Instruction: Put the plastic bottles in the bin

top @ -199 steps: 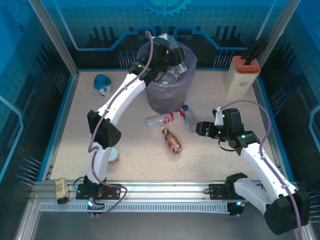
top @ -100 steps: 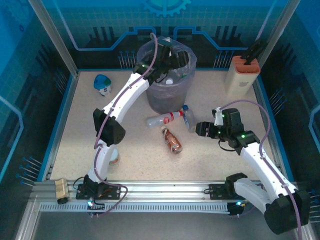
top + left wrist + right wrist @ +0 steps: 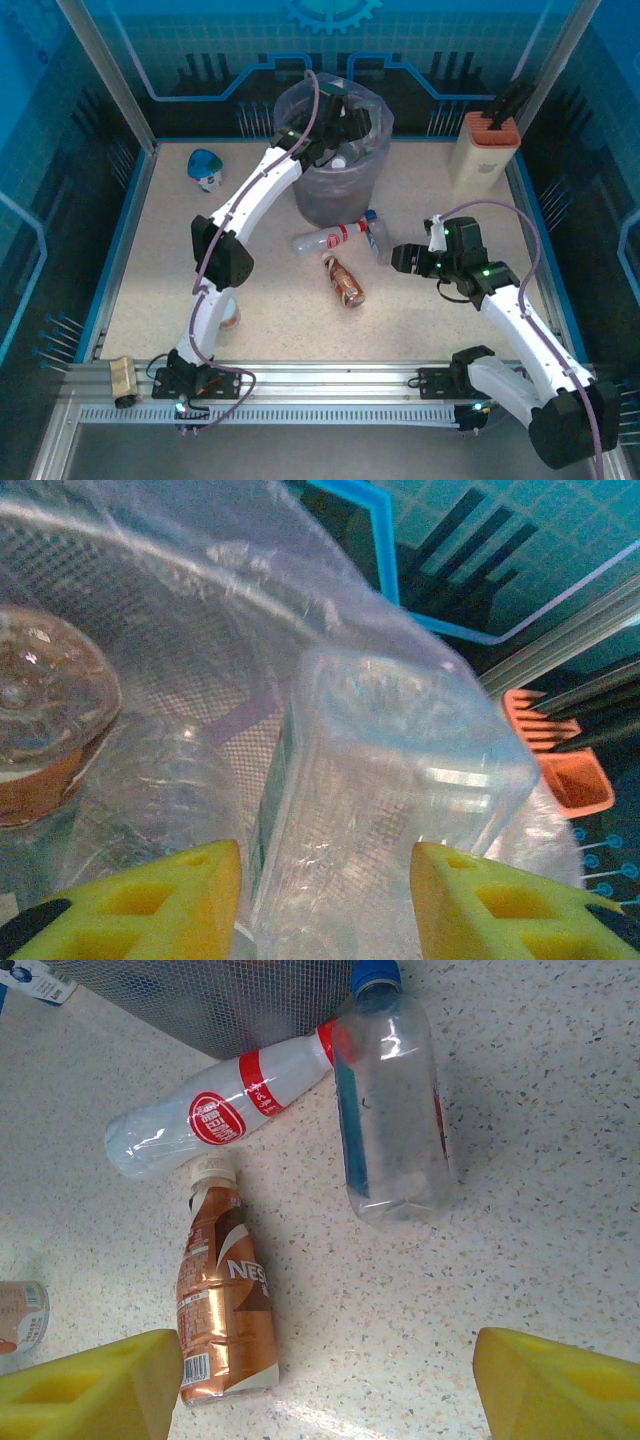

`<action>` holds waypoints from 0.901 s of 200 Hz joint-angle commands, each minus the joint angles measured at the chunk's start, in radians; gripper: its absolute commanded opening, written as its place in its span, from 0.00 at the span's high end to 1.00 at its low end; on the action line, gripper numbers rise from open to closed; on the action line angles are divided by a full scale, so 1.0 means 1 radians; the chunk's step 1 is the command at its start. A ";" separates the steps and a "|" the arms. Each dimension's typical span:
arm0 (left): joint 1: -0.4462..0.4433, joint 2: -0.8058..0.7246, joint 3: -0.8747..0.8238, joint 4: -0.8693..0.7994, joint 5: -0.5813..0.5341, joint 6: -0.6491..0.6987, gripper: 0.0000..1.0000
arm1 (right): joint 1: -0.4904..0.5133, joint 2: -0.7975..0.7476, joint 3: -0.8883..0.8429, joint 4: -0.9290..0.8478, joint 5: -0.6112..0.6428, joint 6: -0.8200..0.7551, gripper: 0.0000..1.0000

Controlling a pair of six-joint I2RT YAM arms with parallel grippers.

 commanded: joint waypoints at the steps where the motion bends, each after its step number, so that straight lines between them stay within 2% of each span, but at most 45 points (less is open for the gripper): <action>1: -0.005 0.030 -0.002 -0.024 0.033 -0.025 0.52 | -0.013 -0.013 -0.017 -0.009 -0.002 -0.004 0.23; 48: -0.004 -0.017 -0.057 -0.006 0.022 -0.019 0.53 | -0.009 -0.008 -0.014 -0.007 0.009 -0.011 0.23; 77: -0.004 -0.054 -0.056 -0.003 0.022 -0.010 0.48 | 0.022 0.045 0.001 0.018 0.067 -0.044 0.24; 88: -0.004 -0.070 -0.057 -0.005 0.021 -0.002 0.44 | 0.042 0.085 0.008 0.037 0.094 -0.056 0.24; 119: -0.004 -0.141 -0.083 0.002 0.034 0.046 0.26 | 0.087 0.214 0.044 0.116 0.162 -0.092 0.24; 130: -0.002 -0.189 -0.128 0.022 0.040 0.066 0.16 | 0.094 0.257 0.056 0.149 0.169 -0.098 0.24; 149: -0.004 -0.294 -0.253 0.083 0.039 0.096 0.07 | 0.108 0.324 0.072 0.208 0.184 -0.097 0.22; 180: -0.002 -0.474 -0.435 0.111 -0.003 0.144 0.01 | 0.125 0.450 0.114 0.253 0.210 -0.107 0.18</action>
